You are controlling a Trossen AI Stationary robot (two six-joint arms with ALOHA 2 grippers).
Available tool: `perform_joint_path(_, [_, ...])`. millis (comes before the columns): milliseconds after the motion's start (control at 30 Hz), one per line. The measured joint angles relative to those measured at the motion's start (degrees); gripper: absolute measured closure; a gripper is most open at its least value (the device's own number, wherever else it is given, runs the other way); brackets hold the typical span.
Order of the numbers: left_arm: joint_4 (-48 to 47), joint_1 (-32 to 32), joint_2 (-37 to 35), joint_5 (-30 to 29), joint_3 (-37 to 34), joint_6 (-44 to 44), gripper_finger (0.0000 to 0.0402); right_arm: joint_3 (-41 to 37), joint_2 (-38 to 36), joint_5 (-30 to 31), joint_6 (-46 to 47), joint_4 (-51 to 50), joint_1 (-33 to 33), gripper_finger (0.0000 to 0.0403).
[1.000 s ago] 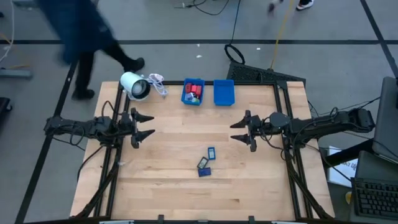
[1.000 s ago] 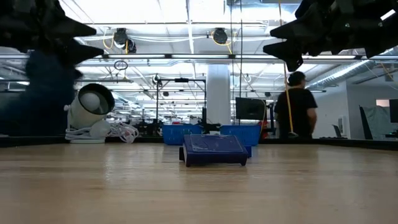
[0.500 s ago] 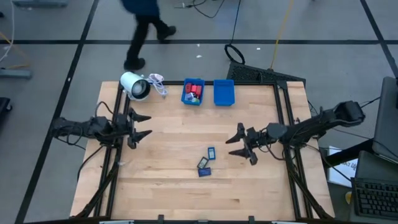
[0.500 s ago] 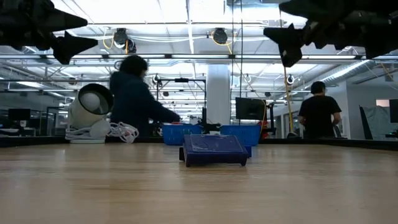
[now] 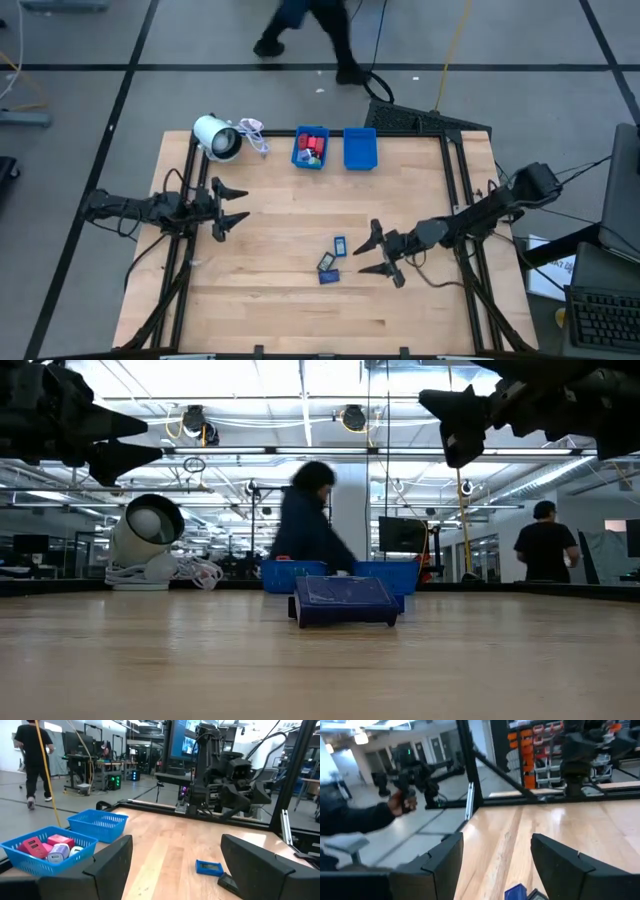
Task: Pick & Place Office items
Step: Put the top blue digital clock into the right basket
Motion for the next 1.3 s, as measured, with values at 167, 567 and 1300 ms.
perform_joint_path(167, [-0.1,0.0,0.0,0.0,0.0,0.0,0.0093,3.9,2.7,7.3,-5.3,-9.4,1.8,0.0181])
perform_joint_path(567, [-0.1,0.0,0.0,0.0,0.0,0.0,0.0078,7.0,9.6,14.8,-2.7,-23.5,-2.7,0.0104])
perform_joint_path(1300, [0.1,0.0,0.0,0.0,0.0,0.1,0.0078,12.5,25.8,3.4,-4.9,-20.7,-9.1,0.0039])
